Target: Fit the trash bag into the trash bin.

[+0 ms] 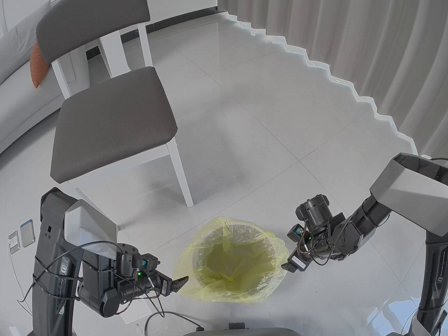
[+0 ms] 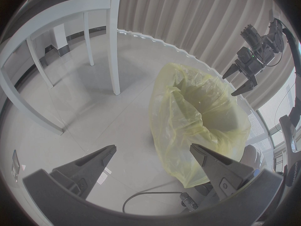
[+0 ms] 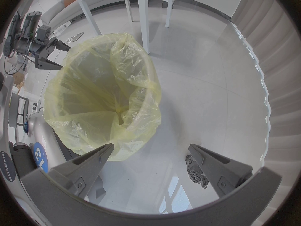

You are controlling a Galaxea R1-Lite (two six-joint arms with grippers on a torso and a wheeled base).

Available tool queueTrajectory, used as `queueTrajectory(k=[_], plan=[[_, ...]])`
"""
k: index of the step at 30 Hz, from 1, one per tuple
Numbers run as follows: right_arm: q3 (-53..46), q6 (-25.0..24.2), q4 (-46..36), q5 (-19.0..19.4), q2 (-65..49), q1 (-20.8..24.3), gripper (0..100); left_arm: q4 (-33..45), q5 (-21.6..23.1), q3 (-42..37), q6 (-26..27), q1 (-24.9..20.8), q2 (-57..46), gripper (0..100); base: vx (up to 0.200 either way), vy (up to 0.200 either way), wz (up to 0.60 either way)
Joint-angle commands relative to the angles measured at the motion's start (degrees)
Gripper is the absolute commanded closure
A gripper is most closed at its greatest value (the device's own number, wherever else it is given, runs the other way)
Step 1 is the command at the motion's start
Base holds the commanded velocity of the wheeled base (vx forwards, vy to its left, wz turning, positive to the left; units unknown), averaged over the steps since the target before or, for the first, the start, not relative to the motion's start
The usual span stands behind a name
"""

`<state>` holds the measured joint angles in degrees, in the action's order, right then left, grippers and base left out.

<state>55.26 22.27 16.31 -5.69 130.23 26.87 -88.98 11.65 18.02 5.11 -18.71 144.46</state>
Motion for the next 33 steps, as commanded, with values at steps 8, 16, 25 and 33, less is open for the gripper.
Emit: queueTrajectory(k=[8,16,25,33], plan=[[5.56,0.84,-1.19,-0.02,6.44,-2.0,0,-1.02,0.04,0.09,-0.19,-0.1,-0.49,0,0.0,0.0,0.0],[14.88,0.84,-12.36,-0.02,10.31,-0.59,0,-1.02,-0.14,-1.23,-0.27,0.08,-2.52,0,0.0,0.0,0.0],[11.1,0.58,-13.15,0.6,5.21,-2.96,0,-1.02,-0.14,-1.85,-0.36,-0.01,-2.87,0,0.0,0.0,0.0],[10.66,0.49,-13.59,0.68,0.64,-7.36,0,-1.02,-0.14,-2.99,-0.63,0.43,-3.92,0,0.0,0.0,0.0]])
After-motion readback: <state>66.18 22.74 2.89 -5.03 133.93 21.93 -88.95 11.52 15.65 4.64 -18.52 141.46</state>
